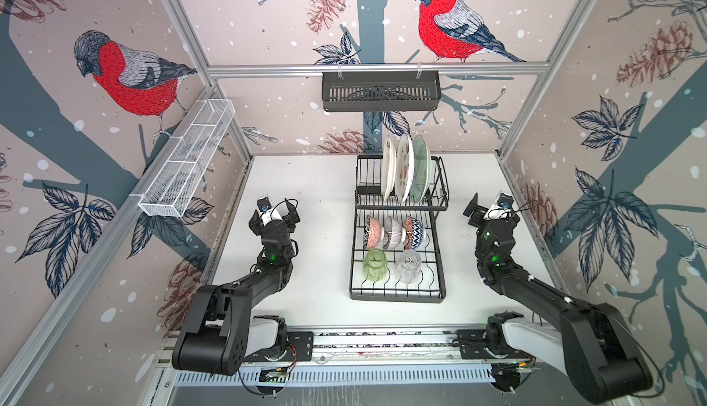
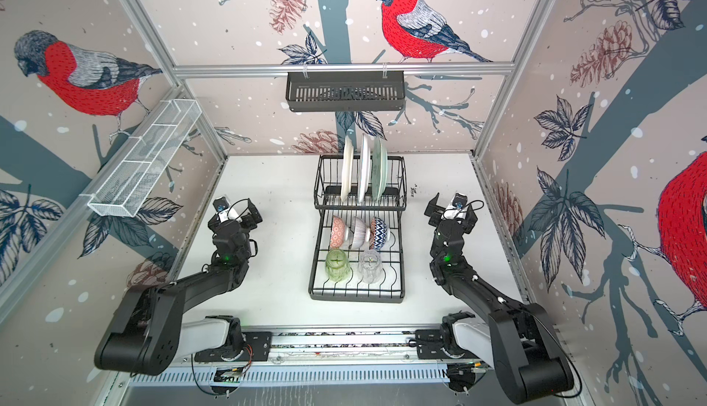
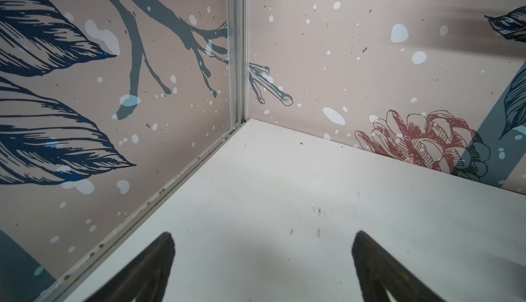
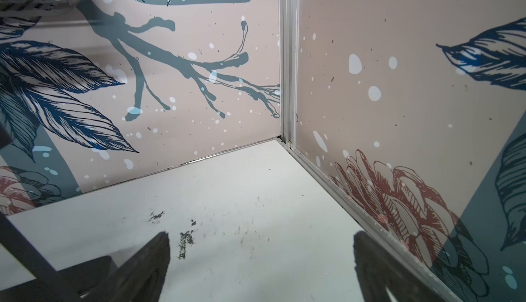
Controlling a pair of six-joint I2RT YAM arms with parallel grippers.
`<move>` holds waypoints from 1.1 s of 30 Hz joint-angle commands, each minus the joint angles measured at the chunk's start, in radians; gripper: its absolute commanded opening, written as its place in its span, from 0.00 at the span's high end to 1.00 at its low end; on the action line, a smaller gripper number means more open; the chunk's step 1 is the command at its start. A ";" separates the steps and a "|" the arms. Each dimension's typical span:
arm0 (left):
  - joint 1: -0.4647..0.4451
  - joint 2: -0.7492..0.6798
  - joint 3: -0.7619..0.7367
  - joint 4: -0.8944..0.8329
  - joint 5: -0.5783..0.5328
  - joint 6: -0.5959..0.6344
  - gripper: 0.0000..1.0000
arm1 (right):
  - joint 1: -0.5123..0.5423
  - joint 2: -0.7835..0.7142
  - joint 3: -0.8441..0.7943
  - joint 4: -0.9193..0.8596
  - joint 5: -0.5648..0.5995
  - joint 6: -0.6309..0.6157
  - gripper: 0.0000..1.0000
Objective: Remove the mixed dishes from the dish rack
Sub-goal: 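Raise both arms from rest and move both grippers toward the dish rack, then reach right gripper into lower rack and grasp the clear octagonal glass while left arm approaches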
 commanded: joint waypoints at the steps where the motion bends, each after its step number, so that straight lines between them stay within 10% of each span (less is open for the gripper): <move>1: -0.038 -0.040 0.053 -0.194 -0.075 -0.073 0.03 | 0.016 -0.052 0.034 -0.231 0.005 0.106 0.01; 11: -0.119 -0.054 0.151 -0.497 -0.099 -0.251 0.03 | 0.034 -0.190 0.147 -0.719 -0.160 0.309 0.01; 33: -0.248 -0.341 0.107 -0.874 0.096 -0.458 0.03 | 0.268 -0.245 0.249 -1.100 -0.484 0.356 0.01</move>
